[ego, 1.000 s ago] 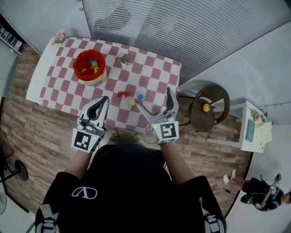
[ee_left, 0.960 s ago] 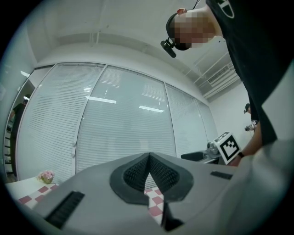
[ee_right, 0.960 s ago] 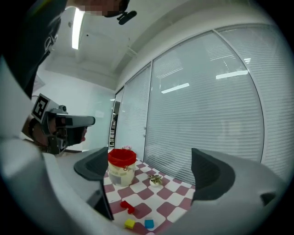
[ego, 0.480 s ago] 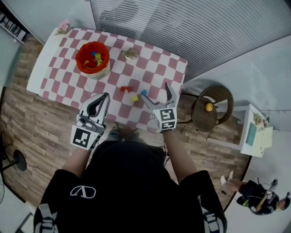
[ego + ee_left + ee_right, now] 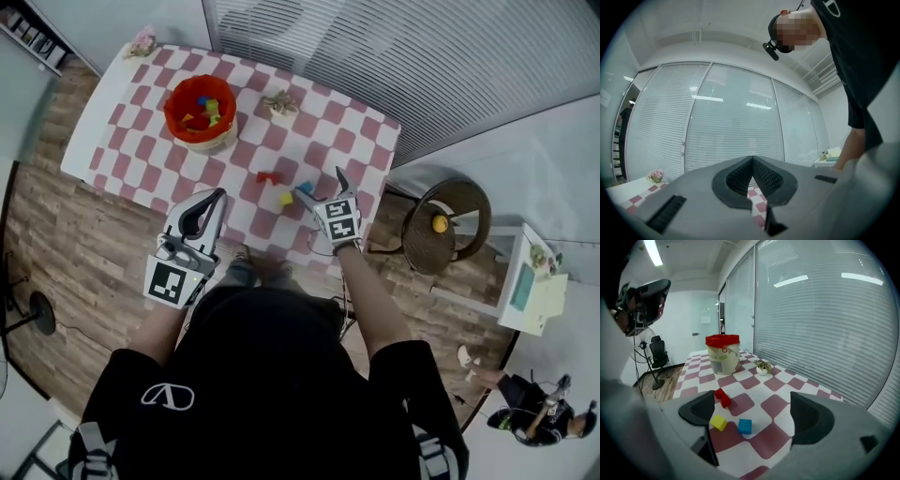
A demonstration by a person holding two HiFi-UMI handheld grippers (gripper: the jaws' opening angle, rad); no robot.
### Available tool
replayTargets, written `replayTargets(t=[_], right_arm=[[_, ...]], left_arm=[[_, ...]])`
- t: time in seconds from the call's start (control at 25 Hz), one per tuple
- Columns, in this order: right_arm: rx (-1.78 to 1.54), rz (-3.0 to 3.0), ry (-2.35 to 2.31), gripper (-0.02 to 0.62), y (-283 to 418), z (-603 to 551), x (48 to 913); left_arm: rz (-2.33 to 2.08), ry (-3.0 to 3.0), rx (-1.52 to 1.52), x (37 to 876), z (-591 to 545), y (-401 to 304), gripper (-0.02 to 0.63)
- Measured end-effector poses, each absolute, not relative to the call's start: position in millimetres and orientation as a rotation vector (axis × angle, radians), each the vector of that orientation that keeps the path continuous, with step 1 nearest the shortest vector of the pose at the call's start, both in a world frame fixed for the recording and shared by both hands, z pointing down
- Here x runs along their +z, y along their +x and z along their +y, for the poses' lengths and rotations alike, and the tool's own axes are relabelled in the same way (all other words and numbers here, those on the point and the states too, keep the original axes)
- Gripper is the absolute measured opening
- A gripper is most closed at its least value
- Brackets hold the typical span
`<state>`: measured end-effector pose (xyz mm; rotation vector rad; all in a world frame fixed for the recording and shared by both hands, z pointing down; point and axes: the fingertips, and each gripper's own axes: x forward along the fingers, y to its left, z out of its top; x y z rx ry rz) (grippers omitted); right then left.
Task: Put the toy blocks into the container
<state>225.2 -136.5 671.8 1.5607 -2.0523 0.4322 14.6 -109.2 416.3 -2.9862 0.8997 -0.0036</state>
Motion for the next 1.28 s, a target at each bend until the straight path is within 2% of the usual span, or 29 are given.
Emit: replayTargets(t=[0.2,0.36,0.68,0.92,1.28], right_arm=[[0.552,-1.984,1.460,0.494,231,-138,715],[0.620,-1.956,1.372,0.446,228,-138,734],[0.729,-1.897,1.212,0.422,221,-135,770],[0.810,-1.855,1.130,0.270,221,-131,783],[0.872,-1.840,1.029,0.160,210,-130,790]], left_arm=[[0.929,-2.980,-0.016,419,-109,11,0.006],[0.951,-2.978,-0.028,422,-108,9,0.006],[1.000,-2.975,-0.051,428,-110,3,0.006],[1.020,-2.971,-0.055,429,-108,0,0.006],[1.059,-2.950,-0.024,424,-107,-5,0.006]])
